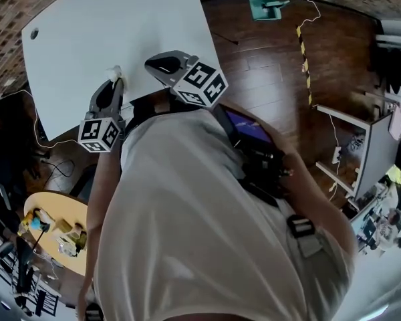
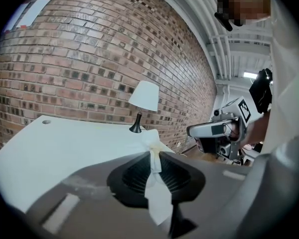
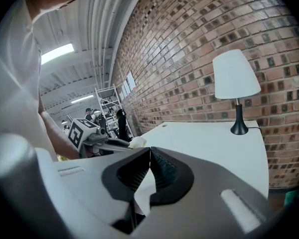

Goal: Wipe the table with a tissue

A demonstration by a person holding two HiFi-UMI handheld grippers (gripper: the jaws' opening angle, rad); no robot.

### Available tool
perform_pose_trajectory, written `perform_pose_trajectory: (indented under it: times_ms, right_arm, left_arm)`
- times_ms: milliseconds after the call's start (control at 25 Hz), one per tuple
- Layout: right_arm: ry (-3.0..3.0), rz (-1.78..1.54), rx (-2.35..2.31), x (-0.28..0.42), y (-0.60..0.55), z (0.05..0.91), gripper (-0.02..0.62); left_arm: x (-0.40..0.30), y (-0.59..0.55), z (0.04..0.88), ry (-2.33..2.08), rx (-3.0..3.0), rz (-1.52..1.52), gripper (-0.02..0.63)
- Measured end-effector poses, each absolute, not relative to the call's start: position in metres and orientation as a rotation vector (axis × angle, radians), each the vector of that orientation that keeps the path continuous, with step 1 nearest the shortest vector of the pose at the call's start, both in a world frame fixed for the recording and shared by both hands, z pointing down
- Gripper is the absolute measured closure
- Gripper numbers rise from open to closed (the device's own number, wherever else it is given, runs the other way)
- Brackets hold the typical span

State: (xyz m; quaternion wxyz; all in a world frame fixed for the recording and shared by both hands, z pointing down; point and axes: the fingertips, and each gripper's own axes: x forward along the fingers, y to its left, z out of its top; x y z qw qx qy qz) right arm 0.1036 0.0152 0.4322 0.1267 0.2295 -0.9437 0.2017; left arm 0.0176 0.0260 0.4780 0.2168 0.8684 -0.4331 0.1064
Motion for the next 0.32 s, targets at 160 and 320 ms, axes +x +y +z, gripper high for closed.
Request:
perform_pose_trajectory:
  times_ms: [160,320]
  right_arm:
    - [-2.759,0.576,0.677,0.107,0.027,0.428,0.588]
    - [-2.776,0.564,0.677,0.109,0.044,0.432,0.588]
  left_arm:
    - [0.023,0.035,0.479,-1.190,2.408,0.279,0.549]
    - [0.024,0.052,0.485,-1.193,2.404,0.269,0.549]
